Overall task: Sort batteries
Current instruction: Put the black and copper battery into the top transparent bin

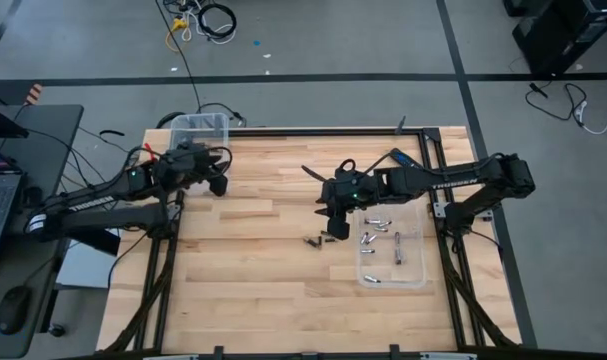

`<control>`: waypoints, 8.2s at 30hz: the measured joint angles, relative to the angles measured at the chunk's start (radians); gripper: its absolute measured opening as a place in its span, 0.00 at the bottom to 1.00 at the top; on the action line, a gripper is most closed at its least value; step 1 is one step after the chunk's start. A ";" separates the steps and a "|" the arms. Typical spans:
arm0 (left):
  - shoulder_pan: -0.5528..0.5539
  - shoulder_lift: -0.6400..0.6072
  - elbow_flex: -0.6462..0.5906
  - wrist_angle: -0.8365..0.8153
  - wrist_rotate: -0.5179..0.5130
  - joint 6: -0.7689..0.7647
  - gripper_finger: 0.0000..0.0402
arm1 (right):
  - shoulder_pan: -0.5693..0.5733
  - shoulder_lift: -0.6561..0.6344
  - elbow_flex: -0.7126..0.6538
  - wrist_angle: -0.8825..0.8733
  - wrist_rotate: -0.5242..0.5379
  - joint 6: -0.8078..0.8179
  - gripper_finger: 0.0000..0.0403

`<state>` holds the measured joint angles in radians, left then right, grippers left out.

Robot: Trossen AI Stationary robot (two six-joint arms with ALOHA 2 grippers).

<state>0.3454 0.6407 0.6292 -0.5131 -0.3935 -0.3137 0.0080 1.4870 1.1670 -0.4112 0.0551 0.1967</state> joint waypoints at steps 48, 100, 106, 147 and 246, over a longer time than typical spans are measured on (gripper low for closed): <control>-0.505 1.115 0.182 0.875 0.263 0.570 0.33 | 0.551 -0.172 0.000 -0.226 0.118 0.349 0.32; -0.385 1.277 0.185 0.880 0.473 0.678 0.04 | 0.573 -0.164 0.000 -0.037 0.123 0.258 0.35; -0.400 1.258 0.183 0.873 0.463 0.629 0.06 | 0.571 -0.164 0.000 -0.044 0.124 0.167 0.31; -0.234 0.098 0.179 -0.660 -0.454 -0.528 0.05 | 0.256 -0.164 -0.019 -0.106 0.322 -0.013 0.22; -0.655 0.013 0.053 -0.066 -0.593 0.041 0.34 | 0.103 0.707 0.448 -0.395 -0.007 -0.692 0.02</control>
<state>-0.3093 0.6541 0.6819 -0.5793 -0.9867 -0.2726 0.1108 2.1942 1.6149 -0.8064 0.0478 -0.4952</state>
